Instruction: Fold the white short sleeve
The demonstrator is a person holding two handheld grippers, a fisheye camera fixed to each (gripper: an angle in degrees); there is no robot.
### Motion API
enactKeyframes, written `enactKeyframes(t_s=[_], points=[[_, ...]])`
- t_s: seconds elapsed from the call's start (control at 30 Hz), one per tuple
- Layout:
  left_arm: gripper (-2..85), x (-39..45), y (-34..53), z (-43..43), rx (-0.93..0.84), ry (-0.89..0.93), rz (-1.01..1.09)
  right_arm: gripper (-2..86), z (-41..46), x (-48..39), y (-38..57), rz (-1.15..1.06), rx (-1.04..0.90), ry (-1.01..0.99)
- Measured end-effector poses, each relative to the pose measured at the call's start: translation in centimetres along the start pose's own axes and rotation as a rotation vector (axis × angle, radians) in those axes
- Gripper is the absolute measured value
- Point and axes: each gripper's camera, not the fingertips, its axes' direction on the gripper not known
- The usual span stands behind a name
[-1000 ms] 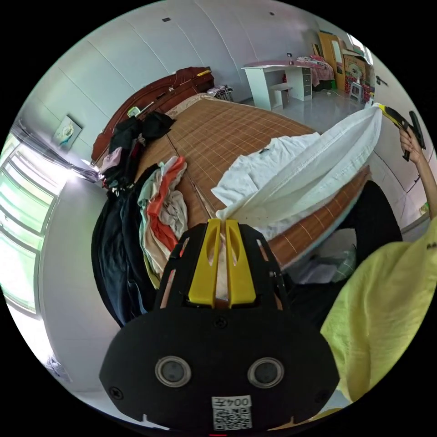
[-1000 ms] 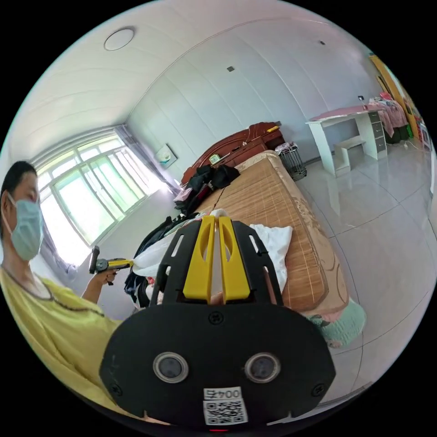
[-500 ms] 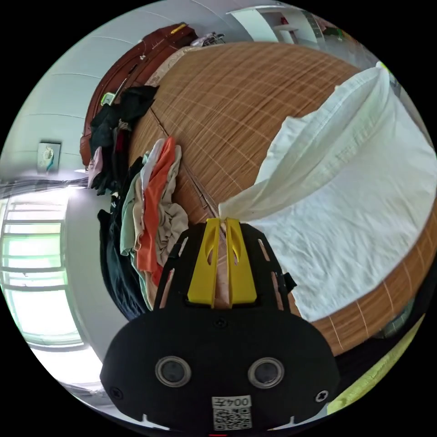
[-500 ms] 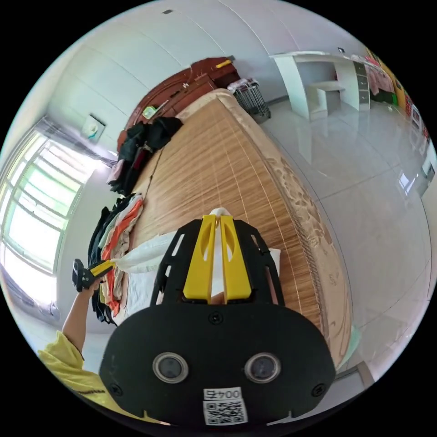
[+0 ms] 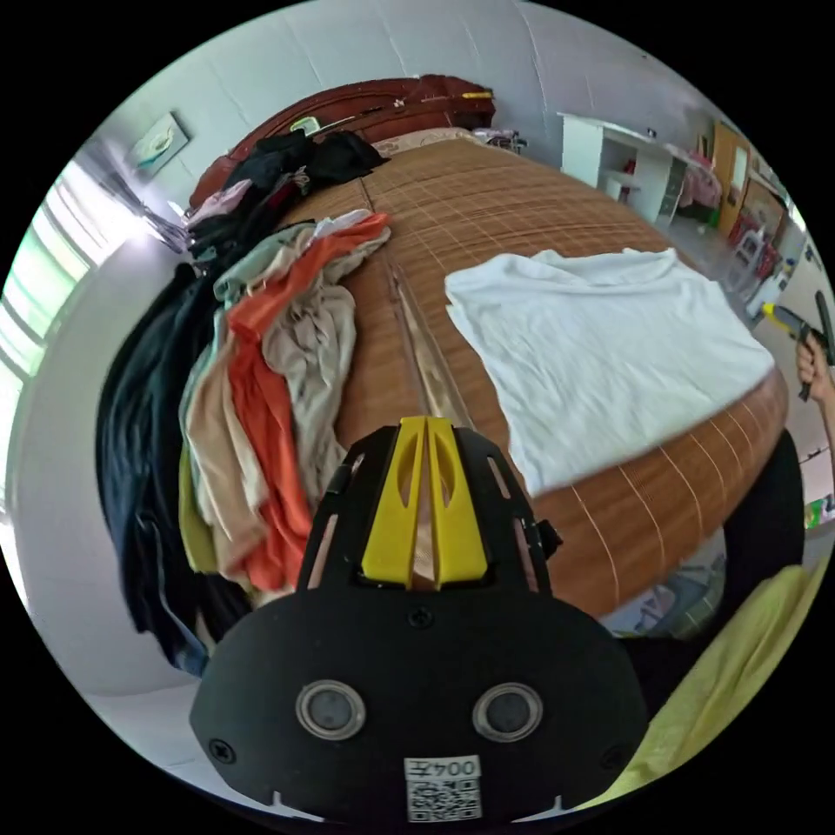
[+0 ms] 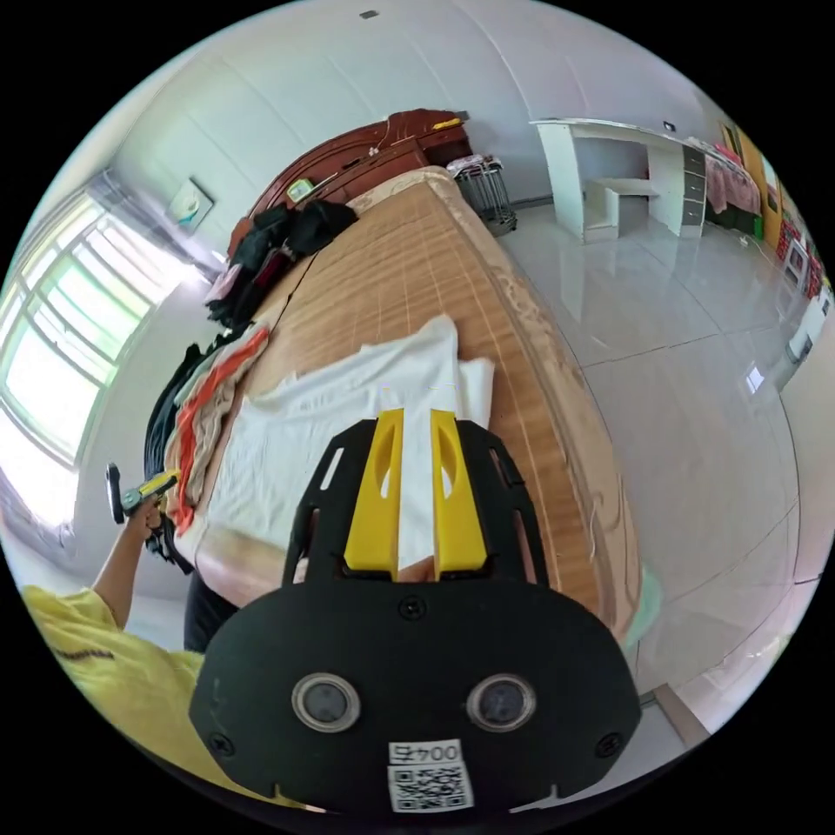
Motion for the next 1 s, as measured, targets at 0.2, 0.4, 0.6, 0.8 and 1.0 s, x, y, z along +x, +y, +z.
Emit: enactKeyframes(t_s=[0.2,0.4,0.6,0.8,1.0], points=[[1.6,4.3,5.6,1.7,-0.012,-0.094,0.103,9.8,-2.9,-3.5,11.6,0.020,0.074,-0.054],[5.4,5.6,2.7,2.6,0.039,-0.132,0.272,10.0,-3.7,-8.1,14.0,-0.079,0.067,0.068],[11.3,5.1,2.3,5.0,0.008,-0.079,0.309,8.9,-3.9,-11.2,14.2,-0.134,0.044,0.143],[12.7,4.0,2.1,5.9,-0.005,0.008,0.326,8.3,-5.8,-13.3,13.6,-0.160,0.067,0.174],[12.1,2.8,2.3,6.7,-0.023,0.087,0.321,8.4,-8.1,-11.1,8.9,-0.143,0.070,0.181]])
